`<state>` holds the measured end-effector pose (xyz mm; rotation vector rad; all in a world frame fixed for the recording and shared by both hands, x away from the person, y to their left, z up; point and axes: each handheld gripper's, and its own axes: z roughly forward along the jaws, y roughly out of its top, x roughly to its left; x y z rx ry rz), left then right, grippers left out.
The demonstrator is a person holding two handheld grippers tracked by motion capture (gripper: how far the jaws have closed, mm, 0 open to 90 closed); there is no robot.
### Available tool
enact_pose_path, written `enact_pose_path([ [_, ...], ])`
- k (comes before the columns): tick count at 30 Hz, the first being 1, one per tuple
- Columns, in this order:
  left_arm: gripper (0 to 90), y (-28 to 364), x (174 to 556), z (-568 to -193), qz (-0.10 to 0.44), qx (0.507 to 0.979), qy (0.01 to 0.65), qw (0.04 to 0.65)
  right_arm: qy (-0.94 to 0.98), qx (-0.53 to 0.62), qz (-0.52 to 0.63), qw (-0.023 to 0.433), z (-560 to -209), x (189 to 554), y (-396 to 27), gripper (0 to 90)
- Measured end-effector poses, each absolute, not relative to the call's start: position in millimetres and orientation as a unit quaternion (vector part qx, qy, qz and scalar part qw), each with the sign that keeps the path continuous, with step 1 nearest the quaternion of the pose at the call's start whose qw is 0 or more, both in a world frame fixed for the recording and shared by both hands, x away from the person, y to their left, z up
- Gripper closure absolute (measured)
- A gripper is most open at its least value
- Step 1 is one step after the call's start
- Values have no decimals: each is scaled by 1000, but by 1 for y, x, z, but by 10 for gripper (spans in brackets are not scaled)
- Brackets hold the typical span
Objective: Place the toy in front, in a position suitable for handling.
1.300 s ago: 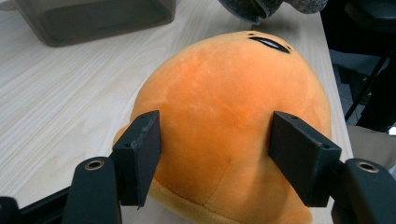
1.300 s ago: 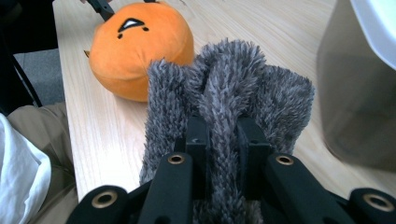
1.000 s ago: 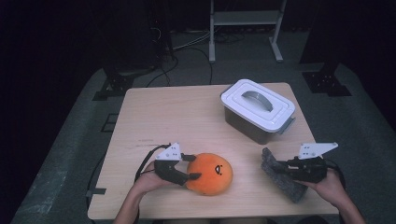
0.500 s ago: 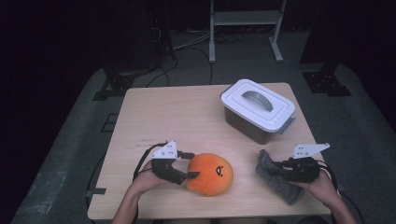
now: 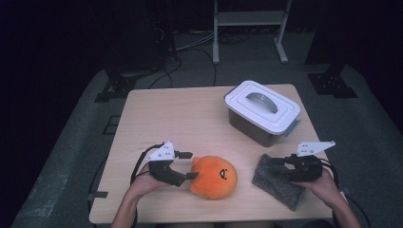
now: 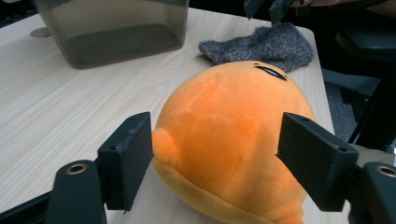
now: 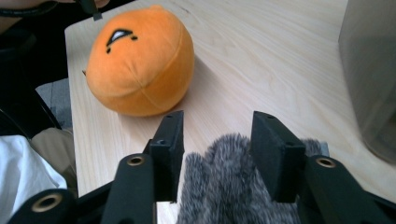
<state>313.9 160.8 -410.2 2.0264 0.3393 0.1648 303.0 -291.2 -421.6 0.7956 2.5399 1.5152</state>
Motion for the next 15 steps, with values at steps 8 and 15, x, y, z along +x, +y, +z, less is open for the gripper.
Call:
enact_pose_path([
  [8, 176, 174, 311, -406, 88, 836, 163, 516, 822, 247, 511, 43, -413, 308, -275, 473],
  [15, 154, 188, 312, -403, 104, 830, 179, 518, 816, 240, 523, 51, -410, 311, -261, 448],
])
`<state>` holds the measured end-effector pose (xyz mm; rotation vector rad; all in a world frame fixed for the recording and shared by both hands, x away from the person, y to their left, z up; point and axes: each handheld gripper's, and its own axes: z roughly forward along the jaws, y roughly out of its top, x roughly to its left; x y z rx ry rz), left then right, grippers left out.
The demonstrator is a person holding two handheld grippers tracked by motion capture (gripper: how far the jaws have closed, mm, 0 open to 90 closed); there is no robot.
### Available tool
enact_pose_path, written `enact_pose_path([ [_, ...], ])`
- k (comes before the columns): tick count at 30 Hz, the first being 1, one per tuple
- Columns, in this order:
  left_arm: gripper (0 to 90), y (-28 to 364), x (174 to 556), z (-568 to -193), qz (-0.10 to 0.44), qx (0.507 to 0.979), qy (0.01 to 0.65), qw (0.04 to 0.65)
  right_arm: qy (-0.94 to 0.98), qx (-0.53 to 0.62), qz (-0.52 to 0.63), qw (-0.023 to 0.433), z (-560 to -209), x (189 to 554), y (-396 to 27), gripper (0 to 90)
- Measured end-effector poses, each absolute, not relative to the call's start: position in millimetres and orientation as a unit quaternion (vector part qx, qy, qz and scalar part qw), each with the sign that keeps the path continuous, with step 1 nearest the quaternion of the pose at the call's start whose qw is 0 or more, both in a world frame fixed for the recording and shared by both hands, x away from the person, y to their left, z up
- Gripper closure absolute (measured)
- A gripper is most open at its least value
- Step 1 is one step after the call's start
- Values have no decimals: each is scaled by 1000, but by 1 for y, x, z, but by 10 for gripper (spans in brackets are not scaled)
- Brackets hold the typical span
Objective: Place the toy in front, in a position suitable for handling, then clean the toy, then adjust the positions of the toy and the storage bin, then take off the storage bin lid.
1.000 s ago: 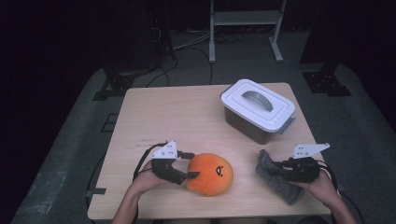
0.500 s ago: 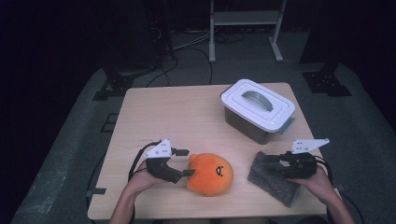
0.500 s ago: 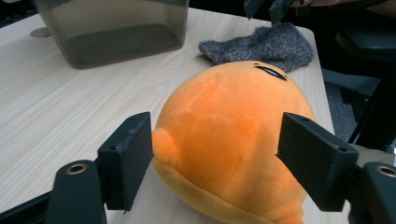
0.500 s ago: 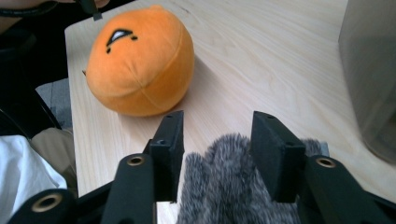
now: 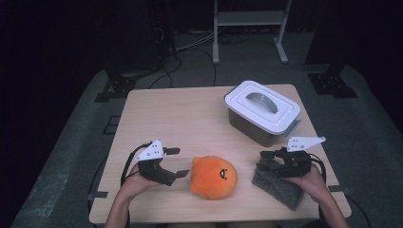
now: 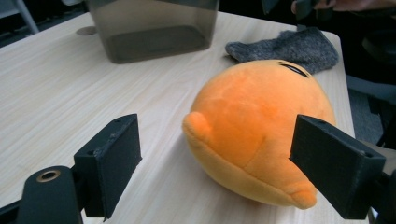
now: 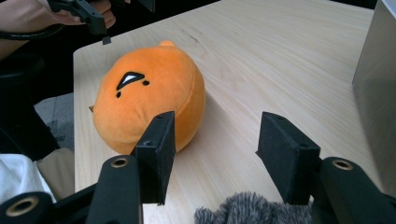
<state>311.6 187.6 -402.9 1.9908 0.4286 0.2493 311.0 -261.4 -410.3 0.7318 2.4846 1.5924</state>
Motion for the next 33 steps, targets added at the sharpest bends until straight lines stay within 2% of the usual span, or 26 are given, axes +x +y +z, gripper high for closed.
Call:
enact_pose_path([
  [11, 117, 195, 315, -397, 120, 827, 184, 517, 808, 240, 531, 86, -402, 305, -268, 410],
  [26, 95, 201, 317, -398, 124, 826, 196, 513, 825, 226, 511, 80, -391, 316, -257, 402],
  [33, 91, 201, 316, -398, 122, 826, 195, 515, 829, 212, 511, 81, -376, 320, -249, 398],
])
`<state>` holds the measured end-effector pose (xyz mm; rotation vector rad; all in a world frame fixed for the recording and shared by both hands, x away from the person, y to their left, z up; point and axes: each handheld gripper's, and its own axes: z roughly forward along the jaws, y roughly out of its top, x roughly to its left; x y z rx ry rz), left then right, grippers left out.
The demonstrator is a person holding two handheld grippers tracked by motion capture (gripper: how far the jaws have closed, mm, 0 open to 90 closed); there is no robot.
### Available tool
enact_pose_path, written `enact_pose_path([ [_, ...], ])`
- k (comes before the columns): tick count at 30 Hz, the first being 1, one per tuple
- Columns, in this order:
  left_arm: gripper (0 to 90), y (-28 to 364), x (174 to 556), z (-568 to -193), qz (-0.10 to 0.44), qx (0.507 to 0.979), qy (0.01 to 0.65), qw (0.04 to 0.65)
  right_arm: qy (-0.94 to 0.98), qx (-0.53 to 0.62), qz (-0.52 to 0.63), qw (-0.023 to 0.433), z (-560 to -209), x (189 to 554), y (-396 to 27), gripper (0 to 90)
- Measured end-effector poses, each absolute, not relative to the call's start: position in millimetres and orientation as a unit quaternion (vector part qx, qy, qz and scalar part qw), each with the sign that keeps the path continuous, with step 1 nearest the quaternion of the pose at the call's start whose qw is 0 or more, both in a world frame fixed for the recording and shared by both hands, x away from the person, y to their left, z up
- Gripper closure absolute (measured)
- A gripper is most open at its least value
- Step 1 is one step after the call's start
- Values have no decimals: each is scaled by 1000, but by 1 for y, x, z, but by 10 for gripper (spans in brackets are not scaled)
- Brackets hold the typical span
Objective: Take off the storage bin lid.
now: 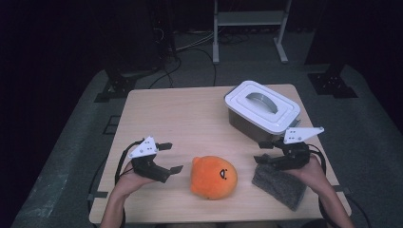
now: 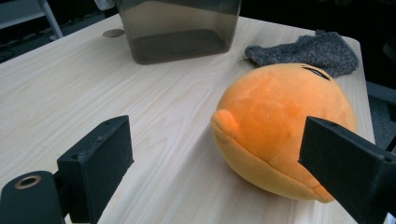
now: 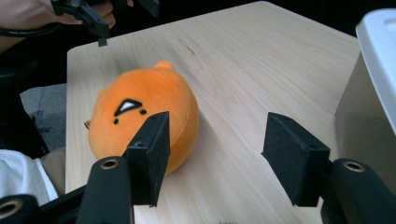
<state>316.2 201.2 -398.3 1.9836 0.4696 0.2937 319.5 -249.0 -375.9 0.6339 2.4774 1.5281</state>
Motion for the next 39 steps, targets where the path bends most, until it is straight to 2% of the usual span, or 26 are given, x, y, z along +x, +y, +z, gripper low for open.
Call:
enact_pose_path([
  [22, 85, 210, 316, -397, 123, 819, 203, 522, 842, 183, 501, 77, -334, 359, -223, 388],
  [39, 85, 211, 317, -401, 121, 818, 210, 522, 849, 185, 484, 101, -306, 394, -230, 380],
])
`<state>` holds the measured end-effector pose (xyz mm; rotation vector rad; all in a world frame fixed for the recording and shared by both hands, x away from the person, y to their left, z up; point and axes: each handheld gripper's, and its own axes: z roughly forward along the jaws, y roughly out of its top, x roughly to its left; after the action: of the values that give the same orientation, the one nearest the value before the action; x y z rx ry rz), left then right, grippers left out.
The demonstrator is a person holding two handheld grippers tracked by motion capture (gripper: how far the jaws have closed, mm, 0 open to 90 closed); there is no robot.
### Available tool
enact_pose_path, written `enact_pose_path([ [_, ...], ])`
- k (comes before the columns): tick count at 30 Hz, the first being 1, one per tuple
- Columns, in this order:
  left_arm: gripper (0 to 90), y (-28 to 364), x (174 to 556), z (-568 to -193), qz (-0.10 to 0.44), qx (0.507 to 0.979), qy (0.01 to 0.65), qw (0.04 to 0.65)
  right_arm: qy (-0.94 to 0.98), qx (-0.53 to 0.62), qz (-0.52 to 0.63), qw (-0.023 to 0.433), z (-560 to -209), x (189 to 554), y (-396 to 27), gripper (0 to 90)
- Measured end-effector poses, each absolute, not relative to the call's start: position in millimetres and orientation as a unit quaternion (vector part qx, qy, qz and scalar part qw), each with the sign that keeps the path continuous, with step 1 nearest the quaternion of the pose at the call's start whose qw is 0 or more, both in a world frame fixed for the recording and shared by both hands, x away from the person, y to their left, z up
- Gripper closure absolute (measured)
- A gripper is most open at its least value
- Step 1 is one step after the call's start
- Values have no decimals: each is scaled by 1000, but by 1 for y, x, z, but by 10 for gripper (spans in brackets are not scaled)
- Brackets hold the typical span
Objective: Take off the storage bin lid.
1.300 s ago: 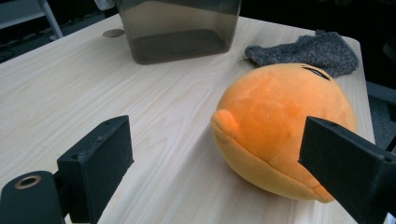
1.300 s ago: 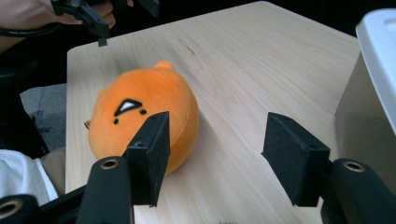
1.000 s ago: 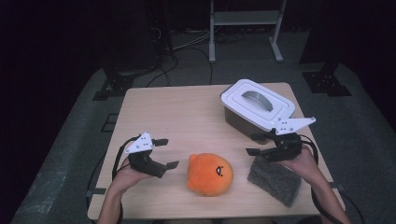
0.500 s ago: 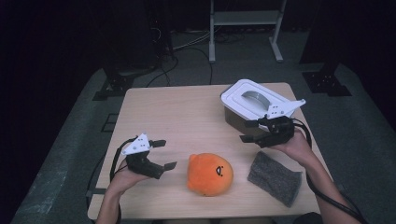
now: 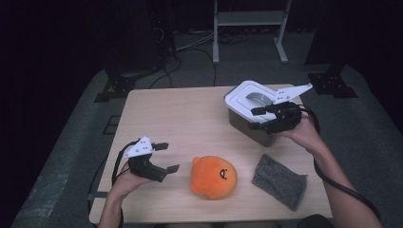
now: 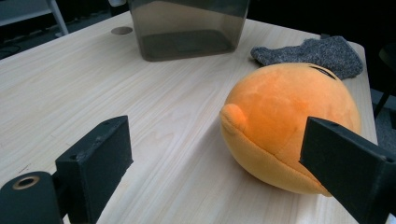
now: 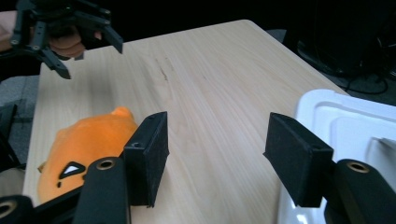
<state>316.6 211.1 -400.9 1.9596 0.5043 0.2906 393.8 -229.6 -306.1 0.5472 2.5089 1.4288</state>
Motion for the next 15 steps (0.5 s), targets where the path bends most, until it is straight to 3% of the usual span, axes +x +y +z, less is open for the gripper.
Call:
enact_pose_path([
  [15, 84, 209, 319, -403, 114, 818, 211, 522, 846, 202, 482, 106, -300, 421, -242, 377],
])
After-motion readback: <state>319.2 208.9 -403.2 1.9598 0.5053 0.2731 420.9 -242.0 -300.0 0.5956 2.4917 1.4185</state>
